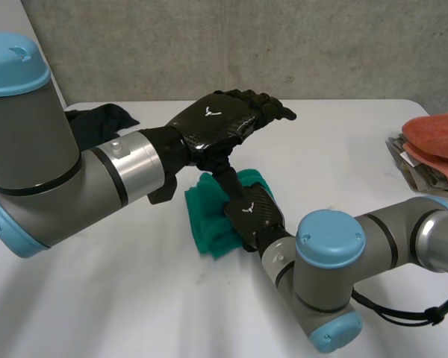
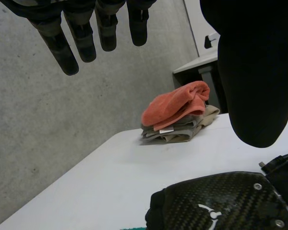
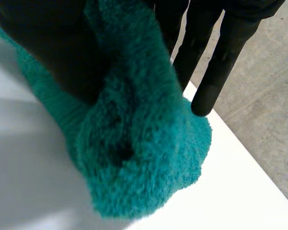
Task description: Fold the laundry.
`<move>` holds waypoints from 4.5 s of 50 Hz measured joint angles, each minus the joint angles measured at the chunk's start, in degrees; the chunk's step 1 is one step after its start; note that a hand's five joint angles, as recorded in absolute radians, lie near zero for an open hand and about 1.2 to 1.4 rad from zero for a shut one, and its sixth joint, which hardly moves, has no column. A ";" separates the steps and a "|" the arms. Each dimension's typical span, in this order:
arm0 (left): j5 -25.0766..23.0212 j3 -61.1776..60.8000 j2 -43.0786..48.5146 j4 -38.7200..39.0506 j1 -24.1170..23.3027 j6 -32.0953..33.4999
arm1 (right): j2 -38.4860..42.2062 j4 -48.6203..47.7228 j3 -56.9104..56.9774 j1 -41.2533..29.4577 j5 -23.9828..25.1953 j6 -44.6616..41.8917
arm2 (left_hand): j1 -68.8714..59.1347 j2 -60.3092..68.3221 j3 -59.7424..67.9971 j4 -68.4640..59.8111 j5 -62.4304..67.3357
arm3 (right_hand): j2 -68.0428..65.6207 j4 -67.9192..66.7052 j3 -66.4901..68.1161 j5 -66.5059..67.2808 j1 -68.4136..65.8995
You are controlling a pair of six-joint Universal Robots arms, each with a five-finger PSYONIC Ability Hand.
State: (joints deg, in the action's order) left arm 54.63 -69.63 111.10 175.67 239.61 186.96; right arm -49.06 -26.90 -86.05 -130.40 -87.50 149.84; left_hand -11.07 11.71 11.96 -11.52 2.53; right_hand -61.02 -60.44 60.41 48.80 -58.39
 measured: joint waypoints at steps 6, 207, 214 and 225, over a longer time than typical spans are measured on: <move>0.13 0.29 -0.07 0.02 0.19 -0.02 | 0.25 0.35 3.68 0.90 -0.14 0.53 | 0.00 0.00 0.00 0.00 0.00 | -5.30 -7.91 6.64 5.21 -1.35; 12.47 -3.59 21.30 8.20 10.88 28.61 | -14.42 19.77 -13.18 8.20 3.38 22.06 | -54.13 56.49 55.89 -56.89 54.27 | -2.13 -6.51 3.18 5.90 -4.23; 17.28 -8.60 7.54 7.40 8.58 22.62 | -27.33 15.60 -13.25 9.96 0.31 14.59 | -54.13 56.62 56.02 -56.98 54.27 | -6.17 -7.91 7.37 7.88 -5.87; 20.77 -20.89 -17.09 7.37 8.19 12.30 | -31.19 21.91 -0.04 16.44 4.47 0.88 | -54.13 56.72 56.16 -57.00 54.25 | -6.17 -8.01 7.37 9.06 -6.33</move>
State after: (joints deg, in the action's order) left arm 75.40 -90.52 94.00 183.04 247.80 199.26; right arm -80.25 -4.99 -86.09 -113.97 -83.03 150.72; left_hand -65.21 68.43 68.12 -68.52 56.78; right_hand -67.19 -68.44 67.78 57.87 -64.73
